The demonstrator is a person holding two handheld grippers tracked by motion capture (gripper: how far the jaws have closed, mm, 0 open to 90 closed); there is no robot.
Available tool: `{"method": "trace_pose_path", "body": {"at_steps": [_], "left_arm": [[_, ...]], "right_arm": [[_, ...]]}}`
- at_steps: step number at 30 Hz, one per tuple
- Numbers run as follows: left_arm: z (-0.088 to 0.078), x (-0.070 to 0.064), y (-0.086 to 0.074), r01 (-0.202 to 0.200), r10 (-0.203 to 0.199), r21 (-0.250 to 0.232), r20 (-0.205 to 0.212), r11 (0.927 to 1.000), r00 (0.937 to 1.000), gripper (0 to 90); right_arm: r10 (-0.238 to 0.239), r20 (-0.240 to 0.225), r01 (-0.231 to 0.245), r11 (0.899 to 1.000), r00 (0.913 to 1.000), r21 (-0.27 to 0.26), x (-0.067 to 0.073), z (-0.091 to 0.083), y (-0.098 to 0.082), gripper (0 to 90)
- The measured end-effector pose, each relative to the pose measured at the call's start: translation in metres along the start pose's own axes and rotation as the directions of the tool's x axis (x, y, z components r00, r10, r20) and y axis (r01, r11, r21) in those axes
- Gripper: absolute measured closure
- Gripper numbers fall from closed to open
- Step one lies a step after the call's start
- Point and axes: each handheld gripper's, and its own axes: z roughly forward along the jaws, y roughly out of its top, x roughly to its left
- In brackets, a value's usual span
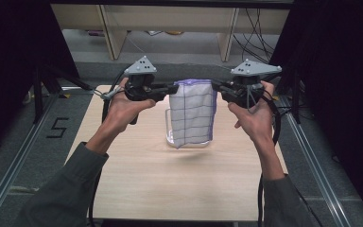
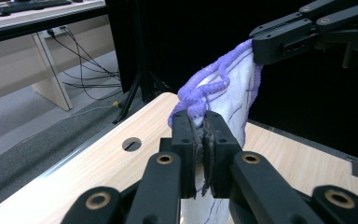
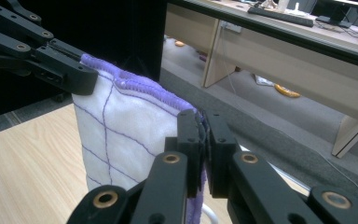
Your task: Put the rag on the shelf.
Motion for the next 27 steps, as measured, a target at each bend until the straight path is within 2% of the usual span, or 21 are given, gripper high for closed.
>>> {"method": "trace_pose_path", "body": {"at_steps": [3,11,17,18,23,24,27], "left_arm": [[0.001,0.004,0.002,0.011,-0.011,-0.005,-0.006,0.9999,0.9999,83.8],[0.005,0.016,0.008,0.026,-0.026,-0.007,-0.024,0.9996,0.9994,83.8],[0.012,0.027,0.012,0.061,-0.061,-0.019,-0.044,0.998,0.9971,83.8],[0.013,0.028,0.013,0.063,-0.064,-0.018,-0.047,0.9979,0.9968,83.8],[0.02,0.037,0.016,0.097,-0.098,-0.019,-0.05,0.9951,0.9939,83.7],[0.021,0.038,0.016,0.099,-0.1,-0.018,-0.047,0.9949,0.9939,83.7],[0.023,0.039,0.017,0.11,-0.111,-0.02,-0.046,0.9937,0.9928,83.6]], "right_arm": [[0.018,-0.004,-0.018,1.0,0.9998,0.002,-0.001,0.003,0.002,87.1],[0.021,-0.006,-0.021,1.0,0.9998,-0.01,-0.008,0.01,0.008,87.0],[0.028,0.007,-0.028,1.0,0.9996,-0.014,-0.015,0.021,0.014,87.0],[0.047,0.001,-0.047,0.999,0.9989,-0.006,-0.016,0.023,0.015,87.0],[0.067,0.008,-0.067,0.998,0.9977,-0.005,-0.022,0.032,0.018,87.0],[0.058,0.006,-0.058,0.998,0.9983,-0.004,-0.024,0.033,0.019,87.0],[0.084,0.002,-0.084,0.996,0.9965,0.01,-0.027,0.038,0.022,87.0]]}}
